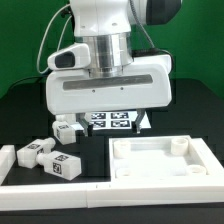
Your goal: Assemble one leg
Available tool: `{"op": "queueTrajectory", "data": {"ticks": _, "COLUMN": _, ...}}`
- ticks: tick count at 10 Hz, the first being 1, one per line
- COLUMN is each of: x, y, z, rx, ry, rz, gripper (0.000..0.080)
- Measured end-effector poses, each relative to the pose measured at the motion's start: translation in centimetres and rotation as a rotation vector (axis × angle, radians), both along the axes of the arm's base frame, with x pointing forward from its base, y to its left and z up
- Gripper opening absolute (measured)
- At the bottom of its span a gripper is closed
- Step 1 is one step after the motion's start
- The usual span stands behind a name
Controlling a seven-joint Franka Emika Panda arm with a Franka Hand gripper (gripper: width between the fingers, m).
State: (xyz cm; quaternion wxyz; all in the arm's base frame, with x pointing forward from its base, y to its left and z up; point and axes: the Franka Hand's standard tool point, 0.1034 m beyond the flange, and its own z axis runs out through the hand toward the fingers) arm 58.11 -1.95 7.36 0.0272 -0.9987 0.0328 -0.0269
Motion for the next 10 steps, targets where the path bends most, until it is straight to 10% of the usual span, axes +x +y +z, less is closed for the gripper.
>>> {"op": "queueTrajectory", "data": {"ticks": 5, "x": -3.9, "y": -6.0, "z": 1.8, "rx": -0.058, "ry": 0.003, "rz": 0.129, "gripper": 0.0648}}
{"op": "queueTrajectory", "data": {"ticks": 10, "x": -4.0, "y": -5.9, "z": 1.5, "rx": -0.071, "ry": -0.002, "rz": 0.455, "gripper": 0.0648}}
